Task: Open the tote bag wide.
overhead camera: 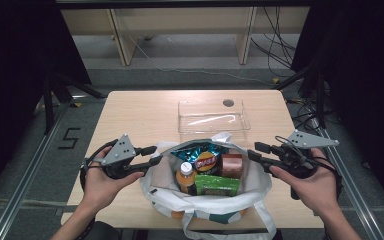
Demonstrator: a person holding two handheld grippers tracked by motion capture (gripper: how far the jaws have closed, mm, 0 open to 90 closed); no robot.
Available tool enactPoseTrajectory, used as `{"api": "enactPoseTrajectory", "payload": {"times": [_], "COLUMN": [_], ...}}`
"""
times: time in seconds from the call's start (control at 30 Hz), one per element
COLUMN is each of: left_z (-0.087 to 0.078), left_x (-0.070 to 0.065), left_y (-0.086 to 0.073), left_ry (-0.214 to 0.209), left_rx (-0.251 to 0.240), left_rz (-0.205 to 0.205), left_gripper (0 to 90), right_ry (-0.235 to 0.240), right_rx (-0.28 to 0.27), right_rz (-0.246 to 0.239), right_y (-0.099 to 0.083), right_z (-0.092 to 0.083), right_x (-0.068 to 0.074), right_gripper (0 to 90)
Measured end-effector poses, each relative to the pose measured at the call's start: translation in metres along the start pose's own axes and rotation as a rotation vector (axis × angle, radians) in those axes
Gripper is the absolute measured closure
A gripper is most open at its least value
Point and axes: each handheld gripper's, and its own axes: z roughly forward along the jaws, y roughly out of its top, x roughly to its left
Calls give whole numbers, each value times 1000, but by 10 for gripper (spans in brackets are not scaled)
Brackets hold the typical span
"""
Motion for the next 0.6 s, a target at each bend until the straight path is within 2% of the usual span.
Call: {"api": "enactPoseTrajectory", "payload": {"times": [0.03,0.1,0.17,0.2,0.23,0.3,0.33,0.37,0.4,0.43,0.47,0.5,0.53,0.57,0.6], "left_z": [0,1,2,3,3,4,5,4,4,5,5,5,5,4,4], "left_x": [0,1,2,1,1,-2,-4,-4,-2,-3,-2,-1,-1,0,0], "left_y": [-1,-3,-4,-3,-3,-2,-1,1,3,4,5,6,8,9,12], "left_ry": [7,13,16,15,15,23,26,23,27,33,30,30,34,36,39], "left_rx": [7,23,27,55,55,80,84,98,115,103,104,101,95,96,92], "left_rz": [4,1,1,2,2,5,4,7,21,-6,-3,-7,-5,0,4], "left_gripper": [641,666,676,717,746,763,775,787,794,797,799,801,804,804,805], "right_ry": [2,-1,4,11,11,14,13,13,8,7,5,-2,-13,-13,-20], "right_rx": [5,25,41,64,64,89,90,104,95,102,104,105,90,90,78], "right_rz": [11,-17,-23,-29,-29,3,-19,-17,-18,-29,-57,-40,-70,-70,-36], "right_y": [-1,-2,-3,-4,-4,-6,-6,-6,-6,-6,-4,-4,-1,-1,0], "right_z": [2,4,4,5,5,5,5,4,5,4,4,3,2,2,2], "right_x": [1,1,1,2,2,4,3,4,4,4,2,3,1,1,3], "right_gripper": [626,689,704,761,761,786,801,817,838,862,880,886,893,893,894]}}
